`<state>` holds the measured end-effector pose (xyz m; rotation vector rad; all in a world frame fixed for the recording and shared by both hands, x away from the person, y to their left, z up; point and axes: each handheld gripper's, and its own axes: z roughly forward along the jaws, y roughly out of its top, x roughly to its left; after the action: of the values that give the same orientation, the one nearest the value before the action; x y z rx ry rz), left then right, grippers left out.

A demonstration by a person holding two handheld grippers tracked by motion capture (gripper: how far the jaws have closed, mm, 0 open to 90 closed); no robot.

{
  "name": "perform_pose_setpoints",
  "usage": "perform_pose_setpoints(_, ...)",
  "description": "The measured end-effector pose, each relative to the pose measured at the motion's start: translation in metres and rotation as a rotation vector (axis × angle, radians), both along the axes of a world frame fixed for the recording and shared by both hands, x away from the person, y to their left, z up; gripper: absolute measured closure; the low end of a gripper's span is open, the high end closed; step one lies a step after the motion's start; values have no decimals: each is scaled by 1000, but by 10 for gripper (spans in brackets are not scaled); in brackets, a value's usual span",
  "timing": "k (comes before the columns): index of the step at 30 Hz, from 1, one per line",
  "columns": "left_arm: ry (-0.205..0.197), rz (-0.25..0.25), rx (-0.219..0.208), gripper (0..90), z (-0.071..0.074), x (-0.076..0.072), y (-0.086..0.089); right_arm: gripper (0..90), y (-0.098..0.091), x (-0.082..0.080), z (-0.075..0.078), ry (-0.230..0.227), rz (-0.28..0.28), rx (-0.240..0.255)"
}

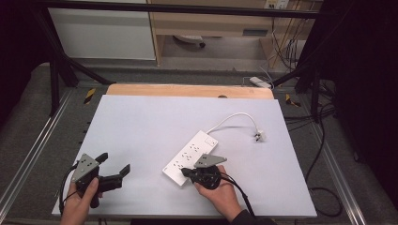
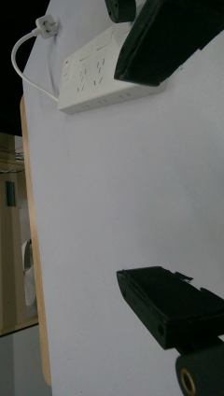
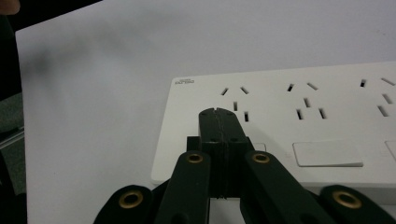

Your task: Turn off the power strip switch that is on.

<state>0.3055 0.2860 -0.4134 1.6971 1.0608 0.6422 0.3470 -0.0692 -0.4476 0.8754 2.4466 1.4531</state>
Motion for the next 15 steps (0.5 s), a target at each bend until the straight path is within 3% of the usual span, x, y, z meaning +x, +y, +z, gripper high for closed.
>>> perform_pose_setpoints(15,3,-3,9,47,0,0,0,900,-1,0,-2,-8,4,1)
